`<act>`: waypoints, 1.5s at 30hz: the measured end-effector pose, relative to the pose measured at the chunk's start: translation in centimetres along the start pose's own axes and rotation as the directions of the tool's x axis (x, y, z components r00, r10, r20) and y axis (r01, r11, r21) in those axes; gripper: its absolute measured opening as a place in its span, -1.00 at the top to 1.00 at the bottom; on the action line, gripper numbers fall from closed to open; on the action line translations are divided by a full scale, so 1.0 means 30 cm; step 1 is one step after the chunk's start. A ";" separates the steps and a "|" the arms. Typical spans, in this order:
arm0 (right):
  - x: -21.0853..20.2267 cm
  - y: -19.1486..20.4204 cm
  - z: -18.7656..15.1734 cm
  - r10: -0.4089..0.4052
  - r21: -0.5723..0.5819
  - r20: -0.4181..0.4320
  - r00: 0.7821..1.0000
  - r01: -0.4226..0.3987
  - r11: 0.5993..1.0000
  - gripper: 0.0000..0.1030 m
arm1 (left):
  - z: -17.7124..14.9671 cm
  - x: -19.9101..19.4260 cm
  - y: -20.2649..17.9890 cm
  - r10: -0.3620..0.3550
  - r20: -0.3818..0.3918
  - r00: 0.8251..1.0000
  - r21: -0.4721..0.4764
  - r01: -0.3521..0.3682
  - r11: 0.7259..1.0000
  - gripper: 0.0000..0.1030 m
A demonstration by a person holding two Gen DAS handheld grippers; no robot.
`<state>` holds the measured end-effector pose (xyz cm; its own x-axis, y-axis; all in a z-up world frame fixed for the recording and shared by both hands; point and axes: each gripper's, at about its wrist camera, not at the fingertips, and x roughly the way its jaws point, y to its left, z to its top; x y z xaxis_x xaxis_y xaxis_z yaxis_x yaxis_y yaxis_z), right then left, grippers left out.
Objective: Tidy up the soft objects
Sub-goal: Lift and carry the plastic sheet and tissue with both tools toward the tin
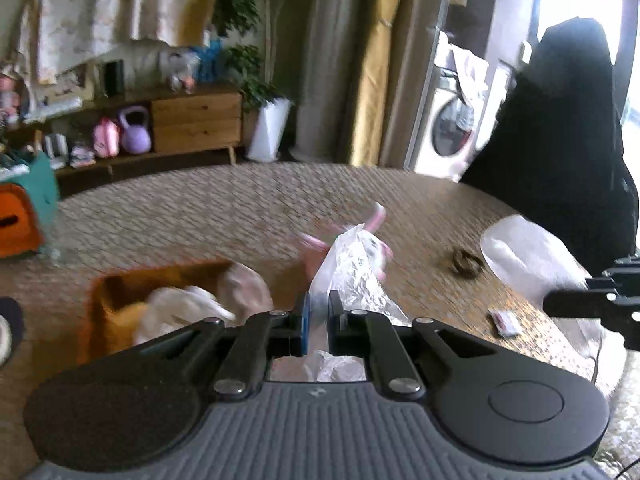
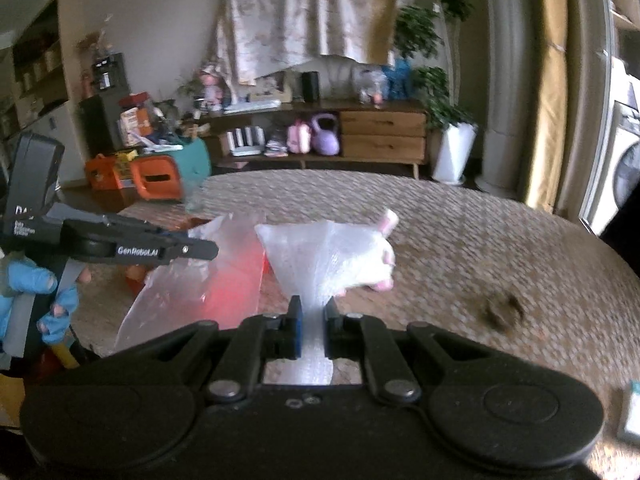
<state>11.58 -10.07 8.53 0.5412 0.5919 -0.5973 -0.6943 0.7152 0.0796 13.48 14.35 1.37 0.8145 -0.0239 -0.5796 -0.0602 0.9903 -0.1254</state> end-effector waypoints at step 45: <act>0.754 0.345 0.131 0.033 -0.072 -0.216 0.976 -0.050 0.996 0.84 | 0.003 0.253 0.437 0.308 -0.017 0.951 -0.041 -0.308 0.950 0.83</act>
<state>18.50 12.16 -1.03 0.4026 0.5206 -0.7529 -0.7527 0.6564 0.0514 18.93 27.15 -4.61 0.7465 0.2799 -0.6036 -0.3323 0.9428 0.0263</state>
